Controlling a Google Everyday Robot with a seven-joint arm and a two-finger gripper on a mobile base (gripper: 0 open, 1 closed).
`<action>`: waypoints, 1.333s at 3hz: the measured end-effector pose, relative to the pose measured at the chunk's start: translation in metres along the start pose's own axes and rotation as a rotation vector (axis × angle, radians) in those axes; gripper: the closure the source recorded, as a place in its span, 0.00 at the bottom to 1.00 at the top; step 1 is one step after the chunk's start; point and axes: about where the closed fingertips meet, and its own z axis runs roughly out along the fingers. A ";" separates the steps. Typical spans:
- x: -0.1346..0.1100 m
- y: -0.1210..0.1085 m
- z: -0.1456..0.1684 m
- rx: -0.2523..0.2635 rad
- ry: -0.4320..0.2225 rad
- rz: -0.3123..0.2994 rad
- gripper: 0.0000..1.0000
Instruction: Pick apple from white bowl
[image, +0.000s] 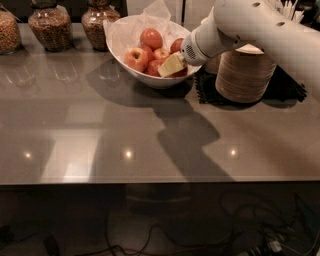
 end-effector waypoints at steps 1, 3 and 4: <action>0.000 0.001 0.000 -0.002 0.001 -0.001 0.72; -0.012 0.006 -0.005 -0.027 -0.041 -0.030 1.00; -0.024 0.007 -0.018 -0.037 -0.104 -0.071 1.00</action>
Offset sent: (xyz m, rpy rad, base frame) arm -0.0008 0.0049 0.0052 0.0039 0.0035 0.0289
